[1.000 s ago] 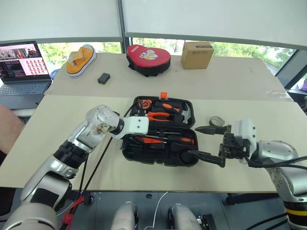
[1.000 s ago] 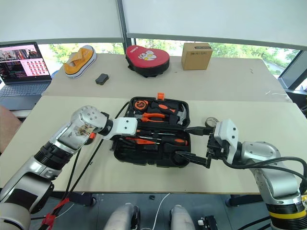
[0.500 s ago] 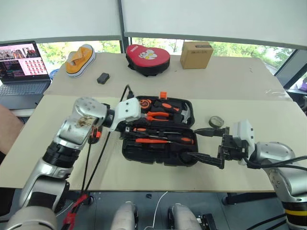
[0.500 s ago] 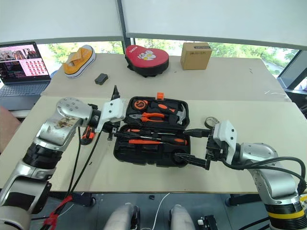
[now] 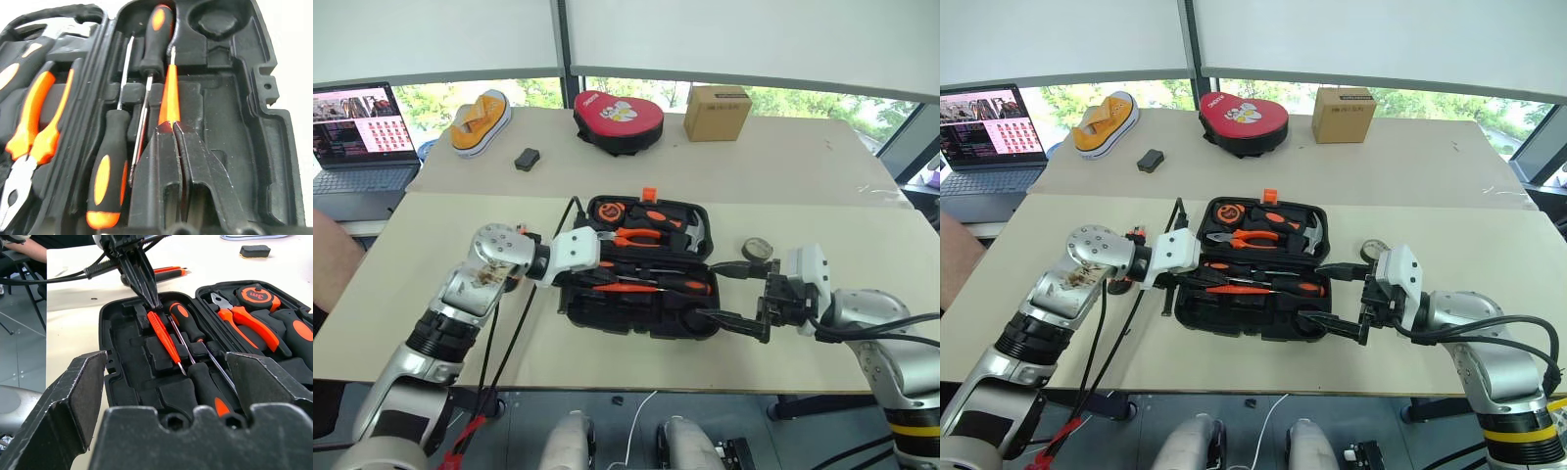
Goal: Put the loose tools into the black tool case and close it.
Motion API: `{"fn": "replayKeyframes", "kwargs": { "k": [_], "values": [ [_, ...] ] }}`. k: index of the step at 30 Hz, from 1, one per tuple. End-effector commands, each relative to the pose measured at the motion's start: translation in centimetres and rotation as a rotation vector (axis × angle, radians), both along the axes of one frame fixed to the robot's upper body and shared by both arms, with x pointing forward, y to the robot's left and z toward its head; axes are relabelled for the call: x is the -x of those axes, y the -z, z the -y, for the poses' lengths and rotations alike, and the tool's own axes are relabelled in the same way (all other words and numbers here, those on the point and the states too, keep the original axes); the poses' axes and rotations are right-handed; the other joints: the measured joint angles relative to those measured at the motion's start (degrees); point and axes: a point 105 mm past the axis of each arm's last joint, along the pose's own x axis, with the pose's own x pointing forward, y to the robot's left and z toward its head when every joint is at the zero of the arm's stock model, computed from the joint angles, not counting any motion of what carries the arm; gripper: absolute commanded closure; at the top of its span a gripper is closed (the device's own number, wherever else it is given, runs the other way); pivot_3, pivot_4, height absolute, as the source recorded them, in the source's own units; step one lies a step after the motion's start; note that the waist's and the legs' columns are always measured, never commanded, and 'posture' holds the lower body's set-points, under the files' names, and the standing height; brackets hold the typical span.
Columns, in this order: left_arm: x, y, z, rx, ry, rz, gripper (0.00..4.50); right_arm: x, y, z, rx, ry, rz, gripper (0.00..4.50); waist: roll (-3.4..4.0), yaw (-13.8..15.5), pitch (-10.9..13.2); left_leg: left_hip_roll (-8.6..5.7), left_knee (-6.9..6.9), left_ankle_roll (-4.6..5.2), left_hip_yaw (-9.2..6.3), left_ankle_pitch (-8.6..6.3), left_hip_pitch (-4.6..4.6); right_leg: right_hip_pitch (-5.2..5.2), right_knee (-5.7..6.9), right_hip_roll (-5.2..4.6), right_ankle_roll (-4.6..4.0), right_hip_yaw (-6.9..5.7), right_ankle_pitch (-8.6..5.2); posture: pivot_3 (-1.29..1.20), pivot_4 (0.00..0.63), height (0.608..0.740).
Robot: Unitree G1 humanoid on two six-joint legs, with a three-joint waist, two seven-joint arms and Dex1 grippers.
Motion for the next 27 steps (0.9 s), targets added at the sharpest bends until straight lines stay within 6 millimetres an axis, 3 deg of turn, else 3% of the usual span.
{"fn": "replayKeyframes", "kwargs": {
  "k": [1, 6, 17, 27],
  "values": [
    [0.5, -0.9, 0.6, 0.033, 0.032, 0.062, 3.75, 0.3, -0.7, 0.0, -0.012, -0.001, 0.038, 0.00, 0.00, 0.0, 0.0, 0.00, 0.00, 0.00, 0.00, 0.00, 0.00, 0.00, 0.00, 0.00, 0.00, 0.00, 0.00, 0.00, 0.150, 0.740],
    [0.6, 0.7, -0.1, -0.028, 0.038, 0.122, 1.84, 0.4, -0.6, 0.1, -0.017, 0.012, 0.036, 0.00, 0.00, 0.0, 0.0, 0.00, 0.00, 0.01, -0.01, -0.01, 0.01, 0.00, 0.00, -0.01, 0.00, 0.01, 0.00, 0.00, 0.150, 0.740],
    [-0.8, 1.6, 0.7, -0.019, -0.018, 0.182, 1.84, 0.5, -0.6, -0.2, -0.025, 0.012, 0.036, 0.00, 0.00, 0.0, 0.0, -0.01, 0.02, 0.02, 0.00, -0.02, 0.02, 0.03, 0.00, -0.01, 0.03, 0.01, 0.03, 0.00, 0.150, 0.740],
    [-1.3, 1.4, 0.6, -0.020, -0.021, 0.167, 4.44, 0.4, -0.7, -0.4, -0.031, 0.013, 0.041, 0.00, 0.01, 0.1, 0.0, -0.02, 0.08, 0.02, 0.03, -0.01, 0.06, 0.09, 0.01, -0.03, 0.07, 0.01, 0.07, 0.00, 0.150, 0.740]
  ]
}}
